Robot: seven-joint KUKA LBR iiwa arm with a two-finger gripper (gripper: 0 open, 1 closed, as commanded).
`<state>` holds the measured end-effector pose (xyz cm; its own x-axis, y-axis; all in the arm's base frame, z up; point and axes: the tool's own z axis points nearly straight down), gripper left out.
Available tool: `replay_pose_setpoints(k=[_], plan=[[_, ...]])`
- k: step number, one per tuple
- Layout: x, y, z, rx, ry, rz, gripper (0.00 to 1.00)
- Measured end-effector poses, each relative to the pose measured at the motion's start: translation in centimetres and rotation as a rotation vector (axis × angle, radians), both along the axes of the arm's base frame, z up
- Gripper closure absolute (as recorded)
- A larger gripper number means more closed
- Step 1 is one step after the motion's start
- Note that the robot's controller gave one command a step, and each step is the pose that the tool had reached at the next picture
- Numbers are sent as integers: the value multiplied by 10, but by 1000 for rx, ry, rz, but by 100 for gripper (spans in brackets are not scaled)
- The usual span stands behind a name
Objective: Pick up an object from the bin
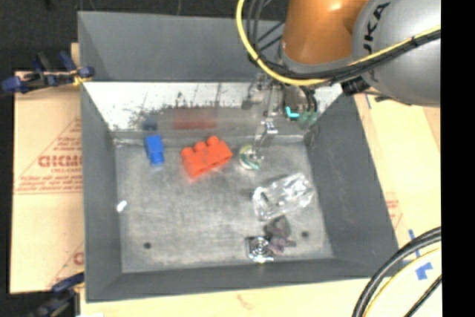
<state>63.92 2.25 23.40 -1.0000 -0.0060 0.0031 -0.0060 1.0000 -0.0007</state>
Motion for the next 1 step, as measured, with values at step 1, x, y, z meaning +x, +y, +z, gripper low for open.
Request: replay_pose_setpoints(k=[1], plan=[[6,61,-161,0,-13,207,0]])
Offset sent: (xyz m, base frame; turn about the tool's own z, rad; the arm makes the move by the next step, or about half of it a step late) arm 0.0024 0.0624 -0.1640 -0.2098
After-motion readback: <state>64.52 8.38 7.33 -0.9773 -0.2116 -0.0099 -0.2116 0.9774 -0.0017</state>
